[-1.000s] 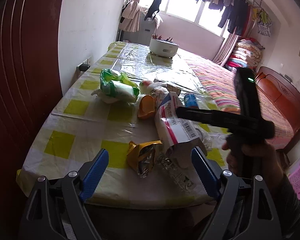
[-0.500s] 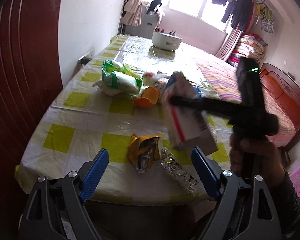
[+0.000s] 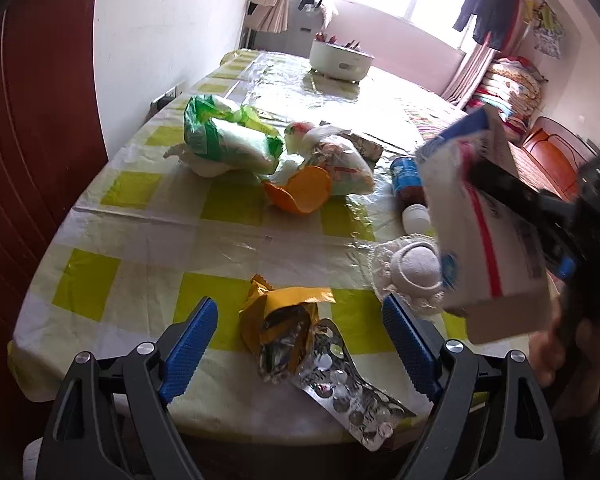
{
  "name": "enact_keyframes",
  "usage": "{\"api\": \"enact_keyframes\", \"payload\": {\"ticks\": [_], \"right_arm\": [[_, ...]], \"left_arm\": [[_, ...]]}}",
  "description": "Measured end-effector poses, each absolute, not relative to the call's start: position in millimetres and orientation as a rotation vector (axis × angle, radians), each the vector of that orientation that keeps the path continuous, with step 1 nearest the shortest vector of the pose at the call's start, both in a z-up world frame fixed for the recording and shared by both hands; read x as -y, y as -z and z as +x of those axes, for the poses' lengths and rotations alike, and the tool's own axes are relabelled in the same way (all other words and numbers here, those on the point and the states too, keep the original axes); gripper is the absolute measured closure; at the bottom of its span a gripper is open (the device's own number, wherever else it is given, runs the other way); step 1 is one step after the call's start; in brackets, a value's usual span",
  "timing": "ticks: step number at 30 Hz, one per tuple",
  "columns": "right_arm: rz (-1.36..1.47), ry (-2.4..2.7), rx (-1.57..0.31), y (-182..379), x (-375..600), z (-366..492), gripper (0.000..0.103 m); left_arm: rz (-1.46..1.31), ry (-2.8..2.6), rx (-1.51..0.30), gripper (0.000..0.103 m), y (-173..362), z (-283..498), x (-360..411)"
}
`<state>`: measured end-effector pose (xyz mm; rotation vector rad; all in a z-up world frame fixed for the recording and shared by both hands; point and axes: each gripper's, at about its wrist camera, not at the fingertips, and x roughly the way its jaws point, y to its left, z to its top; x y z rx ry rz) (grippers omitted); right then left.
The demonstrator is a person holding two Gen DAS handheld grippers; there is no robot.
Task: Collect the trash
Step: 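Grasp the yellow wrapper with the left gripper while the right gripper holds the box, then carry the paper box over the cream bin and open the right gripper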
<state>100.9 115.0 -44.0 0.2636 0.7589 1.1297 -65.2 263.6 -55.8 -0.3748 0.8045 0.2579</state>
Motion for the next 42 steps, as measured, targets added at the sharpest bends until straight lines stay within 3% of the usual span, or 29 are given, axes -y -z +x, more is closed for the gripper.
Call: {"api": "enact_keyframes", "payload": {"ticks": [1,3,5,6,13,25,42], "right_arm": [[0.268,-1.126,-0.754,44.0,-112.3,99.9,0.066],[0.281,-1.130,-0.745,41.1,-106.6,97.5,0.066],[0.288,-1.127,-0.735,38.8,-103.6,96.0,0.066],[0.290,-1.129,-0.732,37.7,-102.0,94.9,0.066],[0.306,-1.105,-0.692,32.4,-89.8,94.0,0.066],[0.295,-0.990,-0.592,23.3,-49.7,92.2,0.066],[0.331,-0.764,-0.516,27.7,21.0,89.9,0.066]], "left_arm": [[-0.381,-0.263,-0.814,0.022,59.3,-63.5,-266.1],[-0.383,-0.263,-0.827,0.034,63.2,-61.4,-267.6],[-0.391,-0.250,-0.860,0.064,69.2,-58.1,-268.9],[-0.394,-0.242,-0.870,0.070,71.4,-57.3,-269.1],[-0.337,-0.278,-0.844,0.092,68.1,-56.9,-267.6],[-0.321,-0.292,-0.769,0.094,40.8,-52.9,-266.0],[-0.243,-0.095,-0.742,0.094,10.5,-33.1,-196.1]]}}
